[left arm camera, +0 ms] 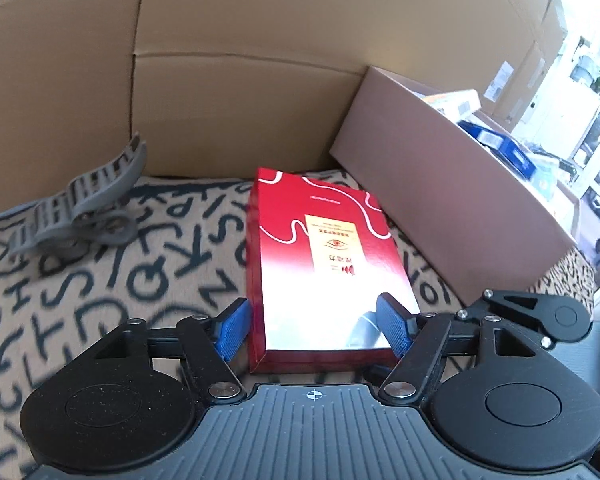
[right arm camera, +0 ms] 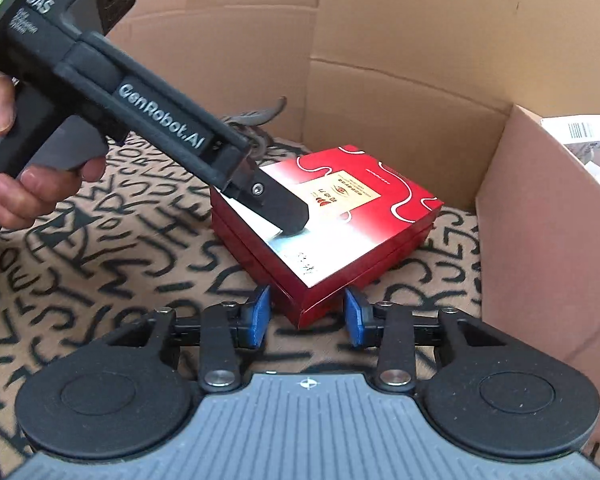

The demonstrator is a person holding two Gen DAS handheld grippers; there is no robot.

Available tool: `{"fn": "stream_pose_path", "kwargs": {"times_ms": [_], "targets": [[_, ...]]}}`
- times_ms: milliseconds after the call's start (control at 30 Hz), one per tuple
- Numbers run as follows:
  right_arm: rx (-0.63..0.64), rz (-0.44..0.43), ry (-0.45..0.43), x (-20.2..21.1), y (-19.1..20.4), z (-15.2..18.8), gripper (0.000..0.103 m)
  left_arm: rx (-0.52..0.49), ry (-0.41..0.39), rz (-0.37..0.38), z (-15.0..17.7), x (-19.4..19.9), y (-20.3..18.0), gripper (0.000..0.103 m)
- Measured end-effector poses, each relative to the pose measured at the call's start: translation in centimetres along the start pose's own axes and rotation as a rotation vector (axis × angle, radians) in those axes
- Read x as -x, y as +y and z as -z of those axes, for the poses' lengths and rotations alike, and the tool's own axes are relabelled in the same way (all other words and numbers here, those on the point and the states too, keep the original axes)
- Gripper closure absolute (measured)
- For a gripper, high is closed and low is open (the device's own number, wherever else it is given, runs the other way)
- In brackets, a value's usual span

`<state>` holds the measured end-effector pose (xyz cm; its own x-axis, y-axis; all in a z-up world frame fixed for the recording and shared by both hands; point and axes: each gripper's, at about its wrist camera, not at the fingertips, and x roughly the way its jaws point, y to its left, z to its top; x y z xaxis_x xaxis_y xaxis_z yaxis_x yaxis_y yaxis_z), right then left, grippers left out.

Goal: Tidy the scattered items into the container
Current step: 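Lift the red gift box with the left tool while the right tool withdraws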

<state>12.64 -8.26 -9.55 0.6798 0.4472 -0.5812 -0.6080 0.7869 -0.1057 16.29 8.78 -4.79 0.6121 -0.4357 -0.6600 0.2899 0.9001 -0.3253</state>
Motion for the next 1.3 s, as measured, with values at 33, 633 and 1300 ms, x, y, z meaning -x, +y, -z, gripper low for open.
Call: {"fn": "stream_pose_path", "kwargs": {"times_ms": [33, 633, 1300], "targets": [[0.001, -0.008, 0.002, 0.4, 0.3, 0.2, 0.059, 0.008, -0.002, 0.002, 0.6, 0.4, -0.2, 0.033], [-0.302, 0.050, -0.076, 7.9, -1.5, 3.2, 0.028, 0.314, -0.022, 0.049, 5.4, 4.7, 1.7, 0.015], [-0.704, 0.011, -0.122, 1.6, -3.9, 1.8, 0.022, 0.279, -0.070, 0.073, 3.6, 1.3, 1.6, 0.000]]}}
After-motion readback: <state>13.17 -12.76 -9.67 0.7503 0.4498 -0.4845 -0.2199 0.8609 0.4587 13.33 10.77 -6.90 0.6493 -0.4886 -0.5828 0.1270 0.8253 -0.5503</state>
